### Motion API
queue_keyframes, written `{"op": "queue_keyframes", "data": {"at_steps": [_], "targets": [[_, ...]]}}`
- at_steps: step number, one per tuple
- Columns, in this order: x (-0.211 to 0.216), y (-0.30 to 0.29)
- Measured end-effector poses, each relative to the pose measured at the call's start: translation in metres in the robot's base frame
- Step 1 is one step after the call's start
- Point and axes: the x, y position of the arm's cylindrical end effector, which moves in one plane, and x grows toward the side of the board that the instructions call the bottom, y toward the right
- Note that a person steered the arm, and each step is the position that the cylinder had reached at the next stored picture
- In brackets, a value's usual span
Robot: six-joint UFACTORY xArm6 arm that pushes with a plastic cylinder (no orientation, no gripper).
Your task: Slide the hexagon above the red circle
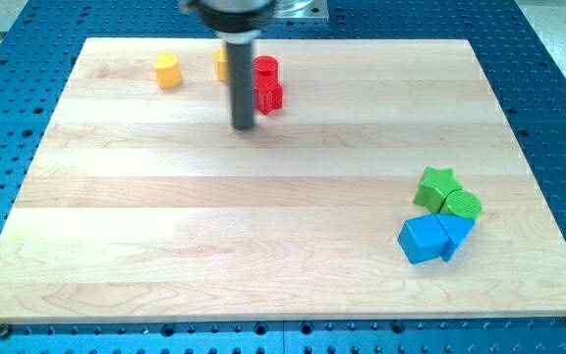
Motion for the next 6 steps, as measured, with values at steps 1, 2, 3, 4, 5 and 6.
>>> {"op": "queue_keyframes", "data": {"at_steps": [1,2,3,4,5,6], "targets": [[-0.060,-0.022],[-0.102,-0.017],[-0.134,-0.018],[-0.154,0.002],[-0.140,0.068],[-0.055,0.082]]}}
